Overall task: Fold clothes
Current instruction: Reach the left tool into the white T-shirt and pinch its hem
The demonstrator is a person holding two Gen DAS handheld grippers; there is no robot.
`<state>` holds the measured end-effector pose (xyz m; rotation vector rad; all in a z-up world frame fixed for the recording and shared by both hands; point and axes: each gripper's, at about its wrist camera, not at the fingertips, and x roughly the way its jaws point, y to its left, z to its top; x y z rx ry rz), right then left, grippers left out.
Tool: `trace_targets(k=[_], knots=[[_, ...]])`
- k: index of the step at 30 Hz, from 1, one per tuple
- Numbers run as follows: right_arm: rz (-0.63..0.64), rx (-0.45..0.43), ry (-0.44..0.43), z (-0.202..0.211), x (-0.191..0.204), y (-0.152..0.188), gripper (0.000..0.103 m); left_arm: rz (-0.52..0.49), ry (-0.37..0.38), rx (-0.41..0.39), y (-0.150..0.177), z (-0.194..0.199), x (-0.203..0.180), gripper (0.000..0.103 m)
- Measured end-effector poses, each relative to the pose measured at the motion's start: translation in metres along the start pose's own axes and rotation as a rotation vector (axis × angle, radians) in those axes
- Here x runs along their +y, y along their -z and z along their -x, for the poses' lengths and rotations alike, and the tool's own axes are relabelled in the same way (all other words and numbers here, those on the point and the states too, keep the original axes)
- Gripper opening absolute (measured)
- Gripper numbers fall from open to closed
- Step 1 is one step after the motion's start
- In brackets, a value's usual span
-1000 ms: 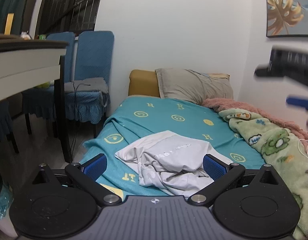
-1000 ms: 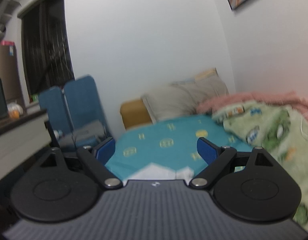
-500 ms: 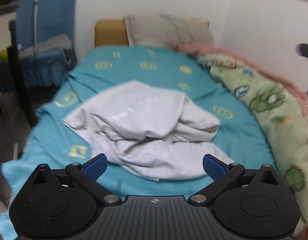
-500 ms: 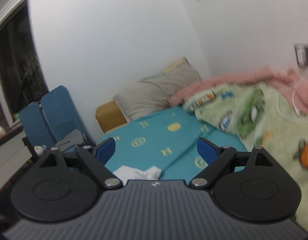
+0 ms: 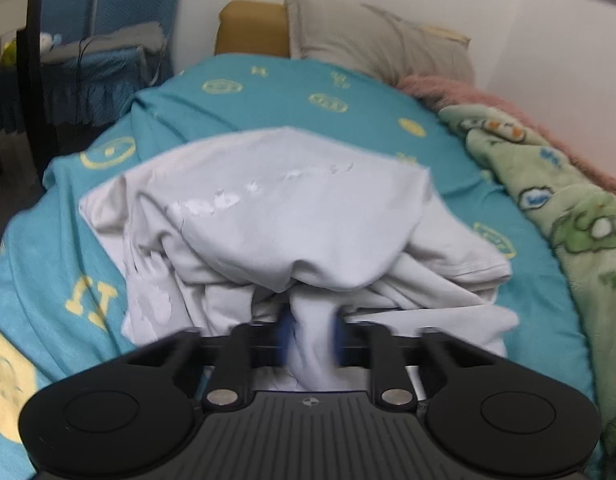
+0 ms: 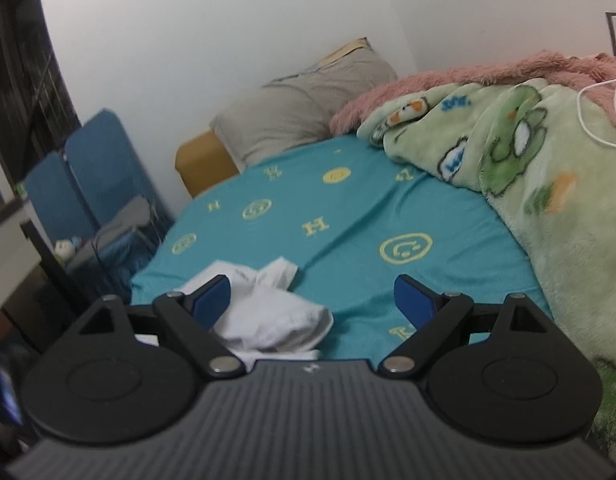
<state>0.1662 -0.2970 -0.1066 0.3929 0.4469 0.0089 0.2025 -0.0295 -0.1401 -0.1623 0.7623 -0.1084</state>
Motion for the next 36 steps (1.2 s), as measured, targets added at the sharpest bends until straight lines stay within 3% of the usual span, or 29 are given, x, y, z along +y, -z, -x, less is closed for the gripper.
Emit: trace_targets(k=[5,10,15,18,21,22,23,24,29,34,36], knots=[[0.064,0.001,0.011,0.000,0.011,0.007,0.090,-0.054,0.070,-0.203,-0.013,0.080,0.008,0.006],[0.122,-0.031,0.034,0.009,0.022,0.006,0.090,-0.054,0.096,-0.314,-0.027,0.159,0.044,0.006],[0.138,-0.022,0.033,0.014,0.035,0.007,0.090,-0.123,-0.138,-0.171,-0.031,0.159,0.082,0.006],[0.147,-0.016,0.032,0.018,0.042,0.008,0.090,-0.124,-0.226,-0.048,-0.033,0.141,0.091,0.010],[0.159,-0.003,0.036,0.018,0.047,0.011,0.090,-0.161,-0.309,-0.040,-0.032,0.136,0.078,0.024],[0.150,0.007,0.028,0.018,0.046,0.013,0.090,-0.180,-0.328,-0.052,-0.031,0.136,0.072,0.034],[0.120,0.027,0.009,0.017,0.044,0.013,0.090,-0.209,-0.325,-0.072,-0.028,0.136,0.064,0.044],[0.089,0.048,-0.011,0.016,0.041,0.014,0.090,-0.238,-0.322,-0.093,-0.025,0.136,0.056,0.047],[-0.029,0.109,-0.050,0.006,0.034,0.017,0.090,-0.384,-0.300,-0.190,-0.012,0.136,0.014,0.054],[-0.068,0.124,-0.059,-0.003,0.028,0.018,0.090,-0.402,-0.183,-0.057,-0.006,0.077,-0.016,0.058],[-0.098,0.136,-0.058,-0.007,0.022,0.018,0.090,-0.412,-0.219,-0.031,-0.005,0.050,-0.020,0.058]])
